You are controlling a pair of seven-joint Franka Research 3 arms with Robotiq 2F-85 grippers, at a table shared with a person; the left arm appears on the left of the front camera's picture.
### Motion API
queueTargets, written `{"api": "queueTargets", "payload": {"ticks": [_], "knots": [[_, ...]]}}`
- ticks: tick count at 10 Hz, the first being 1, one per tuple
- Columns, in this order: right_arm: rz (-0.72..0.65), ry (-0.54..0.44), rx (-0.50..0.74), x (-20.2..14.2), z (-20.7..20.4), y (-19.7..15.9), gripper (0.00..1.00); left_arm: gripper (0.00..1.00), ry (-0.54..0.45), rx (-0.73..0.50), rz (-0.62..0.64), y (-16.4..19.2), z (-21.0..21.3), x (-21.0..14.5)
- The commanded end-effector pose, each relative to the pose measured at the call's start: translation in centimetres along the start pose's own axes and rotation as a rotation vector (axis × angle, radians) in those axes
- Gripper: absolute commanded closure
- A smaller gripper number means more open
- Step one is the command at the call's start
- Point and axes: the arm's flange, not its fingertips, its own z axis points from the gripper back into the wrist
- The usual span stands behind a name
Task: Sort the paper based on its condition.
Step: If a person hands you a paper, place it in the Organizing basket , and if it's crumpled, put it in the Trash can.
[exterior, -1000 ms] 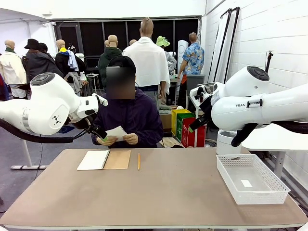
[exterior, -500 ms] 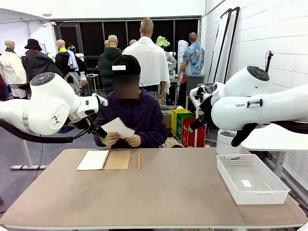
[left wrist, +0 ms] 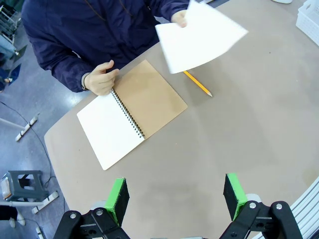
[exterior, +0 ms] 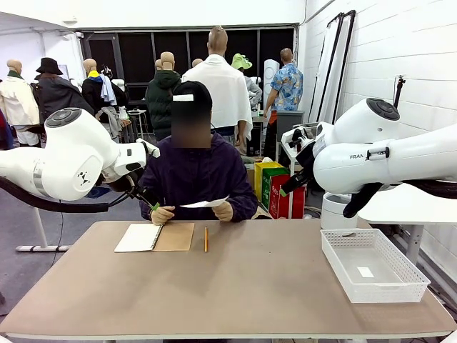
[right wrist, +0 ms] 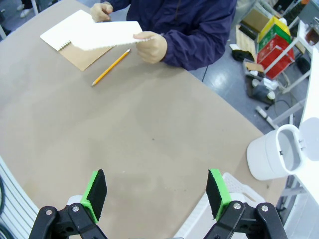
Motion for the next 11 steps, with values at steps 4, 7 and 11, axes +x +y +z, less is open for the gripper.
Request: {"api": "queueTargets", "payload": {"ticks": [4,7,11], "knots": [[0.0,-0.001,0.003,-0.01,0.02,0.01,0.0,0.0,0.003,-0.001,0.004,0.21,-0.09,0.19],[0.0,-0.001,0.003,-0.01,0.02,0.01,0.0,0.0,0.003,-0.001,0.004,0.21,-0.09,0.19],[0.0,-0.001,0.003,-0.01,0.02,0.01,0.0,0.0,0.003,-0.001,0.004,0.21,-0.09,0.19]]}}
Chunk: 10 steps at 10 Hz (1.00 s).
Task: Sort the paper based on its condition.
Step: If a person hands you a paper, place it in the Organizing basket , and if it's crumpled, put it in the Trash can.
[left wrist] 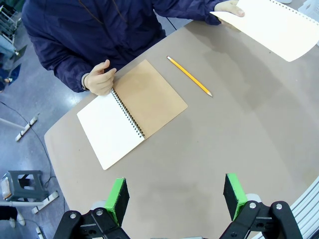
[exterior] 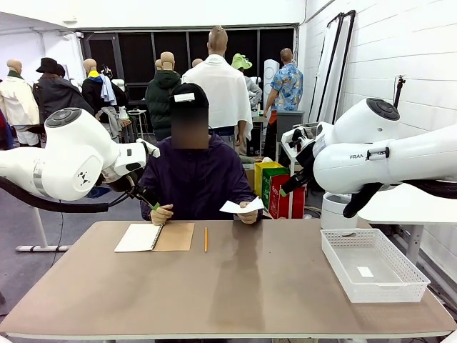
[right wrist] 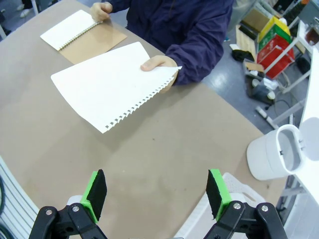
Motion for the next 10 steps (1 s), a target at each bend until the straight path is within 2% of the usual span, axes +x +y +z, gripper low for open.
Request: {"api": "queueTargets", "payload": {"ticks": [1,2,3,7,10], "knots": [[0.0,-0.001,0.003,0.0,0.0,0.0,0.0,0.0,0.003,-0.001,0.004,0.2,-0.1,0.2],[0.0,0.0,0.0,0.0,0.0,0.0,0.0,0.0,0.003,-0.001,0.004,0.2,-0.1,0.2],[-0.08,0.073,0.013,0.2,-0.8,-0.3,0.0,0.0,0.003,-0.001,0.004,0.2,-0.1,0.2],[-0.51,0.274,0.105,0.9,-5.2,-2.6,0.0,0.0,0.003,-0.001,0.004,0.2,-0.1,0.2],[-0.755,0.328,0.128,0.0,-7.8,-3.8,0.0,0.0,0.003,-0.001,0.004,0.2,-0.1,0.2]]}}
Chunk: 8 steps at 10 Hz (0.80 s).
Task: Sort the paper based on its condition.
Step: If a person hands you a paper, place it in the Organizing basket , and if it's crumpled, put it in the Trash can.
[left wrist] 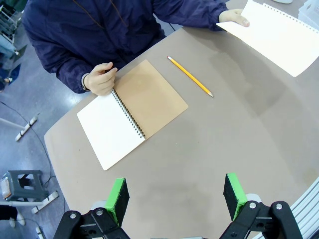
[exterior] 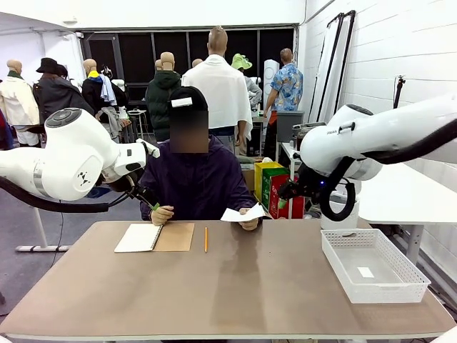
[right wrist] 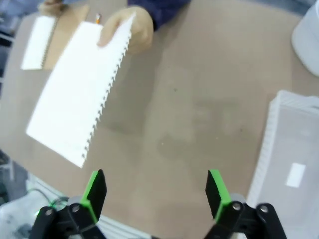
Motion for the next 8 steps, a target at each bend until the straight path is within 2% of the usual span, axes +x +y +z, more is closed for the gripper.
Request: {"api": "queueTargets", "payload": {"ticks": [1,2,3,7,8], "knots": [[-0.107,0.019,0.026,0.5,-0.5,0.3,0.0,0.0,0.002,-0.001,0.003,0.2,-0.1,0.2],[-0.04,-0.036,-0.05,0.7,-0.1,0.5,0.0,0.0,0.002,-0.001,0.003,0.2,-0.1,0.2],[-0.058,0.01,0.012,0.2,-0.6,-0.3,0.0,0.0,0.002,-0.001,0.003,0.2,-0.1,0.2],[-0.061,0.002,-0.004,0.3,-0.6,-0.1,0.0,0.0,0.002,-0.001,0.003,0.2,-0.1,0.2],[-0.147,0.031,0.04,1.4,-1.7,-0.7,0.0,0.0,0.002,-0.001,0.003,0.2,-0.1,0.2]]}}
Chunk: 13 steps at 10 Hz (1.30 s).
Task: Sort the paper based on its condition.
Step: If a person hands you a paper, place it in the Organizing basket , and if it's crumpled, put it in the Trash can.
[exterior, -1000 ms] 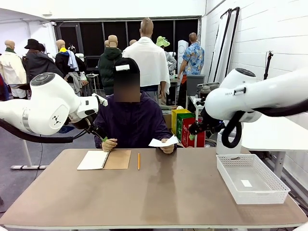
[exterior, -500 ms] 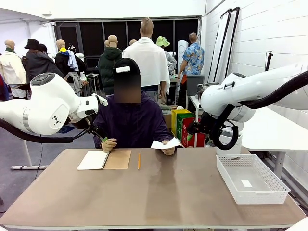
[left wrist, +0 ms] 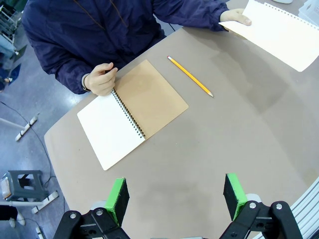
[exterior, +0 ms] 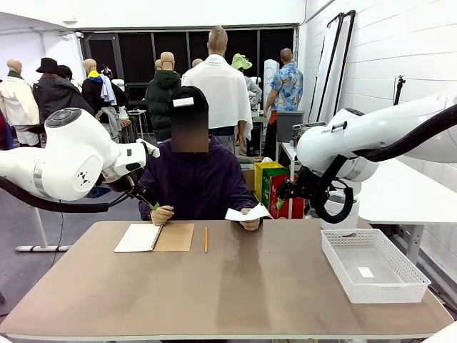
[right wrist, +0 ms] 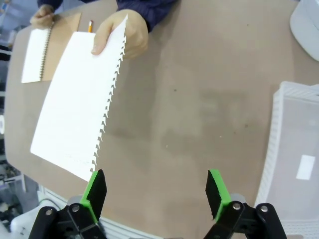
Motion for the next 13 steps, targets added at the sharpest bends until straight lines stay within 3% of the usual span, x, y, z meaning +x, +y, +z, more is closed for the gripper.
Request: {"api": "queueTargets", "payload": {"ticks": [1,8,13], "knots": [[-0.132,0.044,0.068,1.7,-1.6,-0.6,0.0,0.0,0.002,-0.001,0.003,0.2,-0.1,0.2],[-0.451,0.12,0.374,3.4,-5.7,-4.1,0.0,0.0,0.002,-0.001,0.003,0.2,-0.1,0.2],[-0.541,0.231,0.555,4.3,-9.5,-4.6,0.0,0.0,0.002,-0.001,0.003,0.2,-0.1,0.2]]}}
